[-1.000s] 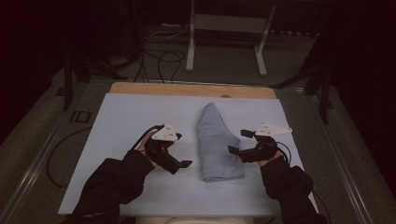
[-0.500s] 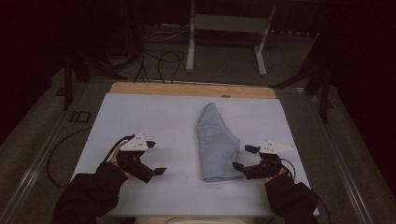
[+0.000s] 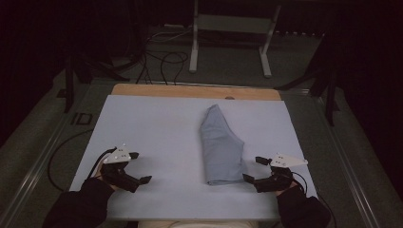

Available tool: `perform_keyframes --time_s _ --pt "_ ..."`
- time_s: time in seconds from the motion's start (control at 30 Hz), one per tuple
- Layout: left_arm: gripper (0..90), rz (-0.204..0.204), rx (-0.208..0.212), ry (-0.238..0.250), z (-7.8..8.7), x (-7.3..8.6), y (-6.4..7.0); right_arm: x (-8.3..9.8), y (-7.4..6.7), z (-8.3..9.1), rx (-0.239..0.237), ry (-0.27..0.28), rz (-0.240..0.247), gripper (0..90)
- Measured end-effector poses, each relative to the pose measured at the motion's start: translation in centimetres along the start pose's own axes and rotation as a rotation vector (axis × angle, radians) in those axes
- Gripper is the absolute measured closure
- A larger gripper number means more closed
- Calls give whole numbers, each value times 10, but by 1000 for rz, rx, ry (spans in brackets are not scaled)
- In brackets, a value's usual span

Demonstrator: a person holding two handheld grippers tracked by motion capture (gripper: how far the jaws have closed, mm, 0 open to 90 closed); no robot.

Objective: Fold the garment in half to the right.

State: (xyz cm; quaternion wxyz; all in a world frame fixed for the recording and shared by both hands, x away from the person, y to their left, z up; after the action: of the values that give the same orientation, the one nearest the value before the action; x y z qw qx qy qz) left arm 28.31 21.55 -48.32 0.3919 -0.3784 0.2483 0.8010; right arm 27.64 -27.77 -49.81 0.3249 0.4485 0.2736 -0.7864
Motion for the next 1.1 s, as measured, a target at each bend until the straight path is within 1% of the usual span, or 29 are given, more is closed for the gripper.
perform_keyframes --time_s 0.03,0.07,0.1,0.13,0.17,0.2,0.23,0.27,0.3,0.33,0.37,0.4,0.43,0.47,0.5,0.53,0.57,0.6,0.63,0.67,0.7,0.73,0.77,0.8,0.83,0.87,0.93,1.07,1.1 --pt "1 7 -6 0 1 3 -1 0 0 0 0 0 0 99" --pt "1 8 -21 -11 3 10 -2 3 0 2 5 -5 2 99" --pt "0 8 -21 -11 3 10 -2 3 0 2 5 -5 2 99" --pt "0 18 -33 -19 6 16 -5 6 0 3 12 -13 5 100" --pt "0 18 -33 -19 6 16 -5 7 -1 4 16 -14 -3 99" --pt "0 35 -42 -22 9 22 -6 9 0 4 18 -19 -10 100" --pt "1 35 -42 -22 9 22 -6 9 0 4 18 -19 -10 100" --pt "1 51 -54 -26 13 29 -8 11 0 6 24 -15 -18 100" --pt "1 51 -54 -26 13 29 -8 12 0 7 30 -12 -18 100" --pt "1 79 -78 -26 16 36 -10 12 0 8 34 -7 -18 100" --pt "1 79 -78 -26 16 36 -10 12 0 8 34 -7 -18 100" --pt "1 98 -96 -27 19 41 -12 14 1 10 45 8 -32 100" --pt "1 98 -96 -27 19 41 -12 14 1 10 45 8 -32 100" --pt "1 111 -109 -43 20 46 -14 16 1 11 56 7 -30 100" --pt "1 111 -109 -43 20 46 -14 16 1 11 56 7 -30 100" --pt "1 125 -137 -55 20 50 -16 17 2 11 64 5 -30 100" --pt "1 125 -137 -55 20 50 -16 17 2 11 64 5 -30 100" --pt "1 133 -165 -63 20 53 -18 18 2 11 73 -2 -31 100" --pt "1 133 -165 -63 20 53 -18 18 2 11 73 -2 -31 100" --pt "1 142 -208 -64 20 54 -18 18 3 9 92 -2 -21 100" --pt "1 142 -208 -64 20 54 -18 18 3 9 92 -2 -21 100" --pt "1 150 -265 -72 19 55 -18 18 6 7 112 -3 -27 107" --pt "1 150 -265 -72 19 55 -18 18 6 7 112 -3 -27 107" --pt "1 170 -291 -64 19 55 -18 19 8 5 116 3 -38 108" --pt "1 170 -291 -64 19 55 -18 19 8 5 116 3 -38 108" --pt "1 175 -293 -46 19 55 -19 20 9 3 123 -11 -41 109" --pt "1 183 -292 -37 20 55 -19 21 10 2 118 -18 -40 109" --pt "1 181 -288 -36 18 56 -18 20 9 3 114 -13 -37 109" --pt "1 180 -293 -39 17 56 -17 20 9 3 114 -12 -37 109"
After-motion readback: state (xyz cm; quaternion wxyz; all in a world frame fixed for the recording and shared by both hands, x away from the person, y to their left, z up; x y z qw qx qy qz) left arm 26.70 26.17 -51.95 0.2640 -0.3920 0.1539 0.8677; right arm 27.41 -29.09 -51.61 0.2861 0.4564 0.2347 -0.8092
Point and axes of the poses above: each handheld gripper's, and its own axes: z roughly backward along the jaws, x roughly out of its underside, y roughly to its right, the point moved 1 cm from there along -z, roughly forward along the jaws, and after that the axes turned 2 degrees about y, right-handed, at the moved point
